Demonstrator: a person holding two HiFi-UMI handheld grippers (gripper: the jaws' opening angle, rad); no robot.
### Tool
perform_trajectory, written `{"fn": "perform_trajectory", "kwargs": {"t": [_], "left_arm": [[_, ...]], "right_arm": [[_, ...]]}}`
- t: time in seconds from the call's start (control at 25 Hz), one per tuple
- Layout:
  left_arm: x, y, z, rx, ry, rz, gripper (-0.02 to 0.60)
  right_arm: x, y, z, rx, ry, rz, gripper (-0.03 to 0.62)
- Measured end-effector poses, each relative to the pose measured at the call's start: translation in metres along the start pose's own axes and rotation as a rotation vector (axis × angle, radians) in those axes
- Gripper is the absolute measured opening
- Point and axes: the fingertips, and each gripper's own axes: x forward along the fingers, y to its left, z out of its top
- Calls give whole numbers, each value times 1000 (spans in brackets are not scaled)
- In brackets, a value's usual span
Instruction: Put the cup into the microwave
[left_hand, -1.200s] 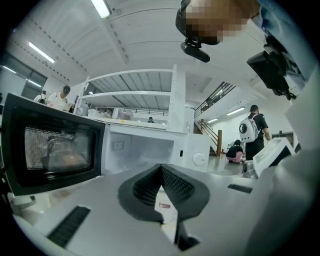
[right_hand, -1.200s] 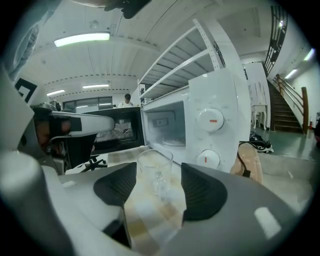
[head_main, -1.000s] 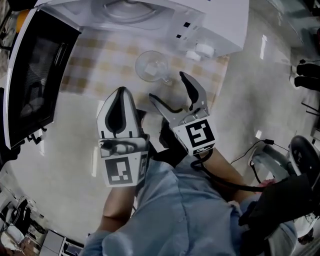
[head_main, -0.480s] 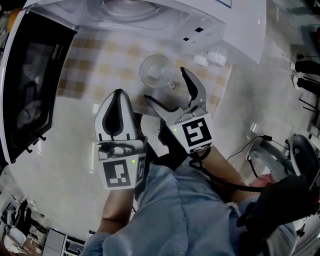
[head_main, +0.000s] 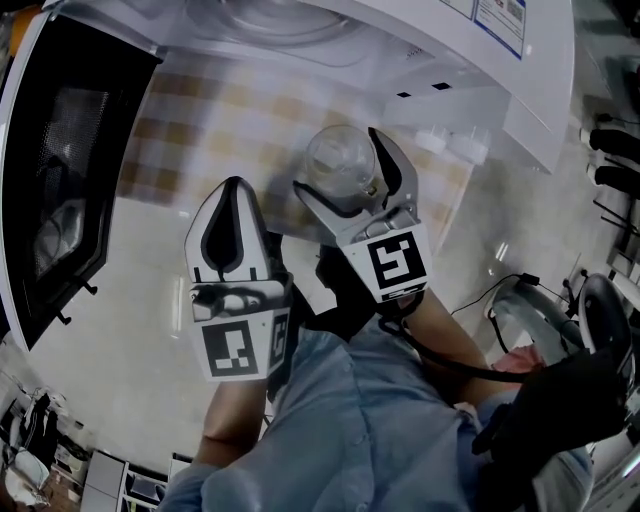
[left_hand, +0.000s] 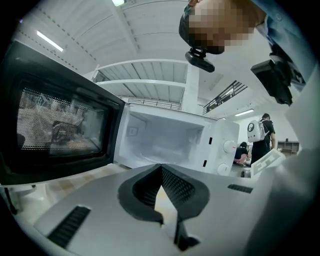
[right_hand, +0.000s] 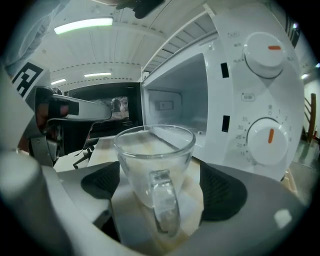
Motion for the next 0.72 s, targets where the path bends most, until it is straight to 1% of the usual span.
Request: {"fn": "perform_trajectory", "kwargs": {"t": [0.24,0.6,0.68,0.72], "left_arm": [[10,7,0,-8,9,-11,8],[17,17,1,-15,14,-16,8],[17,18,2,-14,18,-16,8],[17,19,2,-14,21,-15,8]], "right_arm": [[14,-2,4,-22,7,0,466],[22,-2,6,-39,8,-27,465],[22,-2,7,-54,10,-33,457],[22,-1,7,-65,11,-37,439]]}}
